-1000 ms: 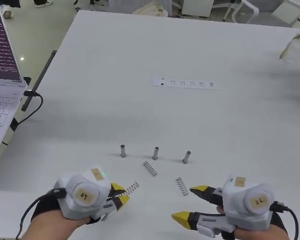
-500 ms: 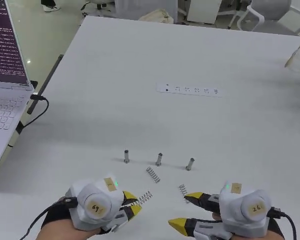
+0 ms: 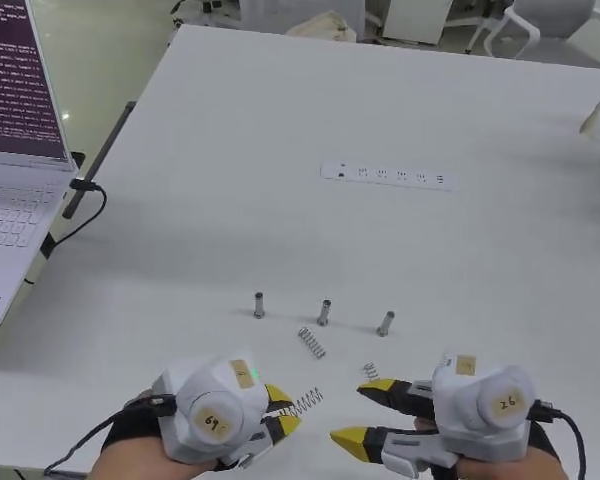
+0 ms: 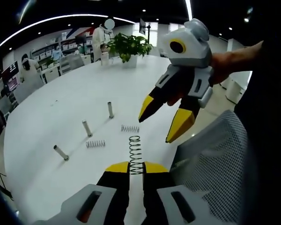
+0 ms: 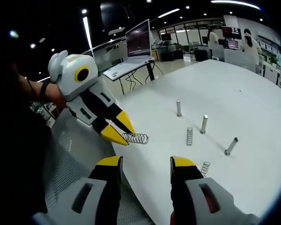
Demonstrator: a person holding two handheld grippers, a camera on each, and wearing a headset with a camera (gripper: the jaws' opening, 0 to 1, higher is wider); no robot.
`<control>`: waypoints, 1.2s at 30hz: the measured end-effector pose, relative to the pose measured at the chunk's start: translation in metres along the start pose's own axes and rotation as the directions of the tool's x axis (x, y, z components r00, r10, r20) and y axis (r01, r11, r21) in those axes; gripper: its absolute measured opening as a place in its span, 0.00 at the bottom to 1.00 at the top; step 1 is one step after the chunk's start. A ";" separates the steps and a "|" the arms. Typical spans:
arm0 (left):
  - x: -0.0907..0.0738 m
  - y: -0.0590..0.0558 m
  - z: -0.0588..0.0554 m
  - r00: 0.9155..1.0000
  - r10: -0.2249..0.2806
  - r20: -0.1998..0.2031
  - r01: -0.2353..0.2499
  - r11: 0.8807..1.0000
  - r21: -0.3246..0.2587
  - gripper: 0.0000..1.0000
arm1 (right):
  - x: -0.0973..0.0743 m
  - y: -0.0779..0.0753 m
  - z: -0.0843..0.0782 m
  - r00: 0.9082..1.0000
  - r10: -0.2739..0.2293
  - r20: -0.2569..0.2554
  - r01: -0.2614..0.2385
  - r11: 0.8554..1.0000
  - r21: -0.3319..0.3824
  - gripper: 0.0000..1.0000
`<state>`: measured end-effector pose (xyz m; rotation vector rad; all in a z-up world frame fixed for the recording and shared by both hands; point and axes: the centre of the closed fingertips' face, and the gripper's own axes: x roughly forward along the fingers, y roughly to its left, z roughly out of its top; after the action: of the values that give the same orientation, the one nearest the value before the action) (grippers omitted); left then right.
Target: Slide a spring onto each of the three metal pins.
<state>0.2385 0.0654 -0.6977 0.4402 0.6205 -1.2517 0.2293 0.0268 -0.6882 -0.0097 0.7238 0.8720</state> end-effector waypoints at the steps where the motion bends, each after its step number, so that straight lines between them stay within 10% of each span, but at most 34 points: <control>1: 0.000 -0.001 0.001 1.000 -0.003 0.001 0.003 1.000 0.003 0.02 | 0.001 0.000 0.001 1.000 0.003 0.001 -0.003 1.000 0.000 0.38; 36: 0.004 -0.015 0.013 0.999 -0.053 -0.007 0.054 0.977 0.207 0.02 | 0.012 0.016 0.016 0.991 0.135 0.018 -0.136 0.990 0.028 0.14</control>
<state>0.2274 0.0505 -0.6898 0.6009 0.5076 -1.3739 0.2321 0.0505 -0.6783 0.0729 0.7280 0.9900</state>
